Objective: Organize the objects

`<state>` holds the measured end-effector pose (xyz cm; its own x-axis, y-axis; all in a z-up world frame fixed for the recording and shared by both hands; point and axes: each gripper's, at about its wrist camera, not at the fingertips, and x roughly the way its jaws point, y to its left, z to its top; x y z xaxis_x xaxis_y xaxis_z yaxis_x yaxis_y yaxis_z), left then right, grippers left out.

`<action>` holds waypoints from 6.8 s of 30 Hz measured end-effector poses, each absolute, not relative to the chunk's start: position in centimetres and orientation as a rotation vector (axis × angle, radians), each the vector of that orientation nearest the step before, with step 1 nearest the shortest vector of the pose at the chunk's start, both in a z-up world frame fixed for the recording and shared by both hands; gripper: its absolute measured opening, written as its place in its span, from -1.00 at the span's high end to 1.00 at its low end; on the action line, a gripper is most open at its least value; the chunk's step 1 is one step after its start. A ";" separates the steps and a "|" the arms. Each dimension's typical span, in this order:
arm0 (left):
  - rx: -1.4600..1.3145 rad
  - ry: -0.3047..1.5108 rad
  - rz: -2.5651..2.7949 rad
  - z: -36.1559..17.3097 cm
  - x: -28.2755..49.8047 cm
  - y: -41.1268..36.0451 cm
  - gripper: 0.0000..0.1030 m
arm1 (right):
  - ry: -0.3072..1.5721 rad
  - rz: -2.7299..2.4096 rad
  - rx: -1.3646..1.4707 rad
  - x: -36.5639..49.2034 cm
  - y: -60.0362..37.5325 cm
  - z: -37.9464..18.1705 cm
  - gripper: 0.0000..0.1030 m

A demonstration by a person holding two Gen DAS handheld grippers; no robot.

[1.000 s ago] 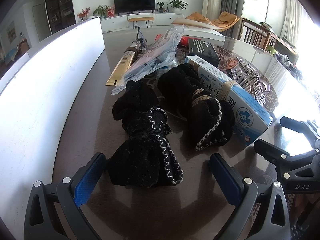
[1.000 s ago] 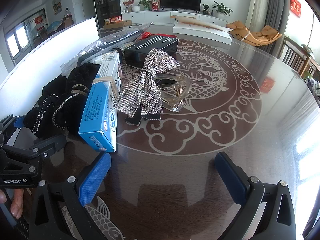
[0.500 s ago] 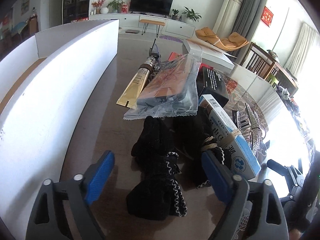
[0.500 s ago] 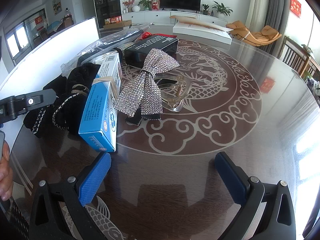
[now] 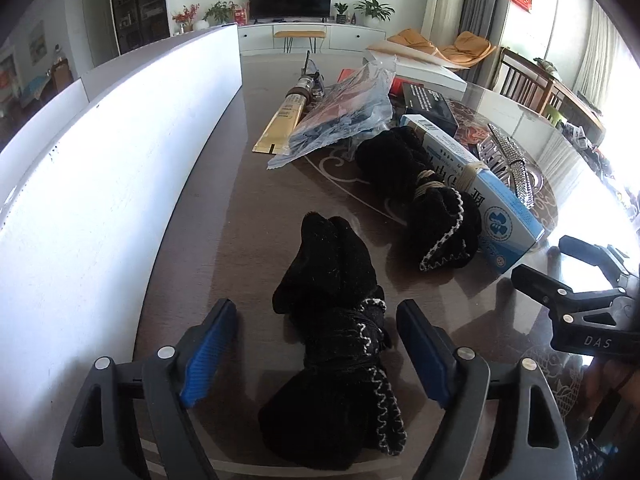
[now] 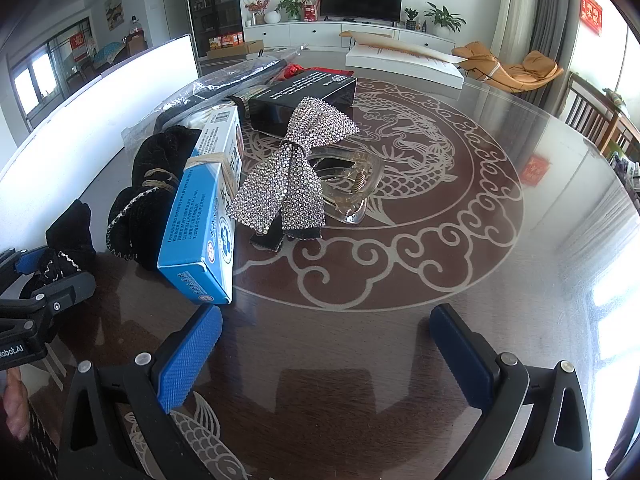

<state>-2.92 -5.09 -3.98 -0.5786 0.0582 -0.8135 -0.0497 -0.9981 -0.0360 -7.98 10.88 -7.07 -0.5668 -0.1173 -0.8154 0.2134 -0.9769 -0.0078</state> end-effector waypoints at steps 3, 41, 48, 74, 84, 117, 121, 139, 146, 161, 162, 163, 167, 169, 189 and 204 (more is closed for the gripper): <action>-1.406 0.036 2.758 -4.4 -3.4 -4.8 -0.79 | 0.163 -2.581 1.359 -7.9 11.0 -6.9 -1.00; -1.142 -0.274 2.664 1.3 1.4 -6.6 0.36 | 0.110 -2.481 1.518 -12.1 10.4 0.6 0.01; -0.952 -0.421 2.825 10.8 4.0 -14.2 0.36 | -0.017 -2.350 1.195 -9.2 1.3 9.2 0.01; -1.032 -0.459 2.719 7.7 6.8 -11.3 -0.86 | 0.044 -2.539 1.057 -3.5 5.4 0.8 -0.80; -1.366 -0.173 2.655 -2.6 -0.2 -4.7 -0.91 | 0.212 -2.553 1.341 -4.1 11.3 -6.1 -0.80; -1.422 0.030 2.756 -4.6 -10.8 -2.3 -1.00 | 0.138 -2.658 1.369 -11.4 9.0 -7.3 -1.00; -1.422 0.030 2.756 -4.6 -10.7 -2.3 -1.00 | 0.137 -2.658 1.369 -11.4 9.0 -7.3 -1.00; -1.422 0.030 2.756 -4.5 -10.7 -2.3 -1.00 | 0.137 -2.658 1.369 -11.4 9.0 -7.4 -1.00; -1.422 0.030 2.756 -4.5 -10.7 -2.3 -1.00 | 0.137 -2.658 1.368 -11.4 9.0 -7.4 -1.00; -1.422 0.030 2.756 -4.5 -10.7 -2.2 -1.00 | 0.137 -2.658 1.368 -11.4 9.0 -7.4 -1.00; -1.422 0.030 2.756 -4.5 -10.7 -2.2 -1.00 | 0.137 -2.658 1.368 -11.4 9.0 -7.4 -1.00; -1.422 0.030 2.756 -4.5 -10.7 -2.2 -1.00 | 0.137 -2.658 1.368 -11.4 9.0 -7.4 -1.00; -1.422 0.030 2.756 -4.5 -10.7 -2.2 -1.00 | 0.137 -2.658 1.368 -11.4 9.0 -7.4 -1.00; -1.422 0.030 2.756 -4.5 -10.7 -2.2 -1.00 | 0.137 -2.658 1.368 -11.4 9.0 -7.4 -1.00; -1.422 0.030 2.756 -4.5 -10.7 -2.2 -1.00 | 0.137 -2.659 1.368 -11.4 9.0 -7.4 -1.00; -1.423 0.030 2.756 -4.5 -10.7 -2.1 -1.00 | 0.137 -2.659 1.368 -11.4 9.0 -7.4 -1.00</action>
<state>-10.68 -2.14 -4.47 -0.5787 0.0264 -0.8151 -0.0441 -0.9990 -0.0010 -11.38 8.96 -7.36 -0.5735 -0.0897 -0.8143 0.1729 -0.9849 -0.0132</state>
